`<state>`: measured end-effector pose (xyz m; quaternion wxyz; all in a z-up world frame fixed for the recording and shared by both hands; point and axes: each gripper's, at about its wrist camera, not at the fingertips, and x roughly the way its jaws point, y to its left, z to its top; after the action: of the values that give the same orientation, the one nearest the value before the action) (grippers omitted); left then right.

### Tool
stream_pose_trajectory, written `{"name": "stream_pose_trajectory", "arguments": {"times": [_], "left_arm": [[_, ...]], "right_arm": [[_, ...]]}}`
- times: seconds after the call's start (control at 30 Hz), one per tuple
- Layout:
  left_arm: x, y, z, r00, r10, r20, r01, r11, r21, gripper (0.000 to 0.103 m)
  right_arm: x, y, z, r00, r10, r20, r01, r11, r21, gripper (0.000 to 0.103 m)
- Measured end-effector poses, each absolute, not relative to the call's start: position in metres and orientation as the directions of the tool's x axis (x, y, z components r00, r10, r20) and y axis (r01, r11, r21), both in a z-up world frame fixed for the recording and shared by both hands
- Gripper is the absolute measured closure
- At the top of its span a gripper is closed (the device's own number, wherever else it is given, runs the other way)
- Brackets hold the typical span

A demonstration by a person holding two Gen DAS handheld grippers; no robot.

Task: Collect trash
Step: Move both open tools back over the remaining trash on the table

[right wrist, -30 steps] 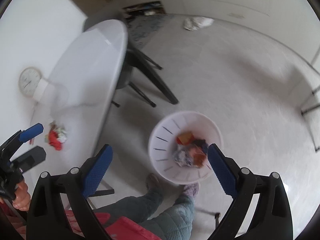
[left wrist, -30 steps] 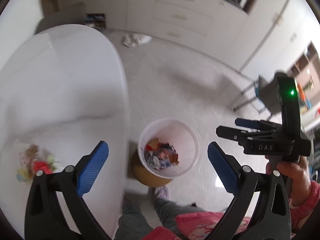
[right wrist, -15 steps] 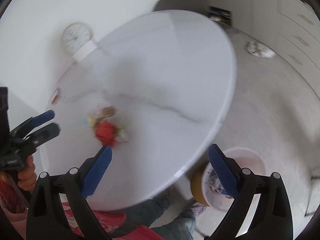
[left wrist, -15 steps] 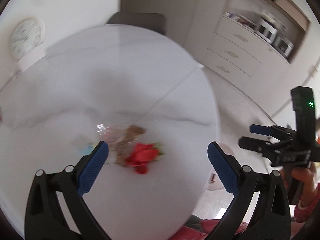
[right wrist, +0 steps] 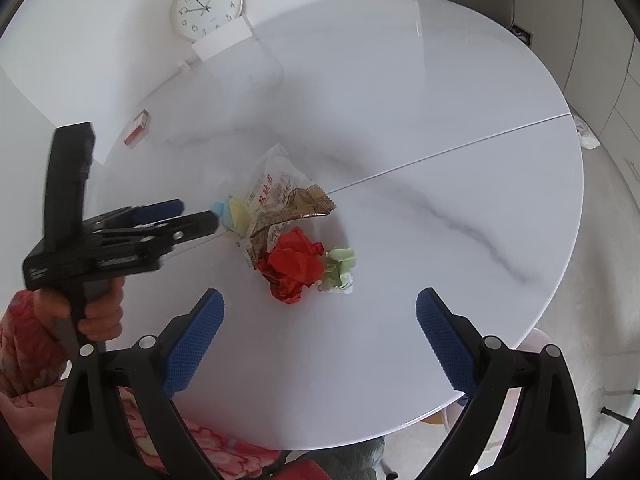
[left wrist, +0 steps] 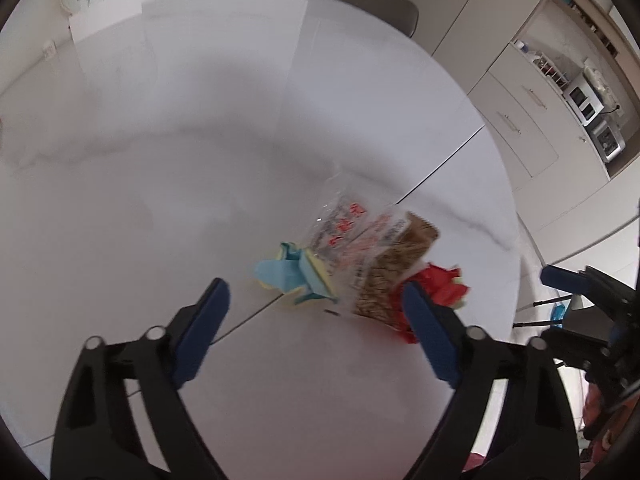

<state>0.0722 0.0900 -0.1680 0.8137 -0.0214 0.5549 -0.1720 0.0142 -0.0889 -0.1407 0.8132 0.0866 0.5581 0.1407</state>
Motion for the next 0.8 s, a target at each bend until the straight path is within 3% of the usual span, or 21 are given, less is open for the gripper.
{"name": "stream_pose_trajectory", "arguments": {"times": [0.27, 0.33, 0.37, 0.8], "left_arm": [[0.082, 0.079, -0.199, 0.284, -0.317, -0.905, 0.269, 0.932, -0.242, 0.044], [0.084, 0.078, -0.202, 0.282, -0.317, -0.905, 0.266, 0.933, -0.244, 0.059], [0.085, 0.078, -0.205, 0.275, -0.323, -0.905, 0.259, 0.932, -0.254, 0.061], [0.076, 0.098, -0.189, 0.32, -0.351, -0.88, 0.229, 0.93, -0.288, 0.065]], "right_arm": [[0.013, -0.087, -0.151, 0.301, 0.307, -0.903, -0.088, 0.952, 0.294, 0.007], [0.014, -0.086, -0.151, 0.298, 0.305, -0.905, -0.088, 0.952, 0.292, 0.007], [0.016, -0.084, -0.151, 0.296, 0.305, -0.905, -0.089, 0.952, 0.292, 0.007], [0.097, -0.066, -0.172, 0.214, 0.4, -0.891, -0.179, 0.913, 0.367, 0.007]]}}
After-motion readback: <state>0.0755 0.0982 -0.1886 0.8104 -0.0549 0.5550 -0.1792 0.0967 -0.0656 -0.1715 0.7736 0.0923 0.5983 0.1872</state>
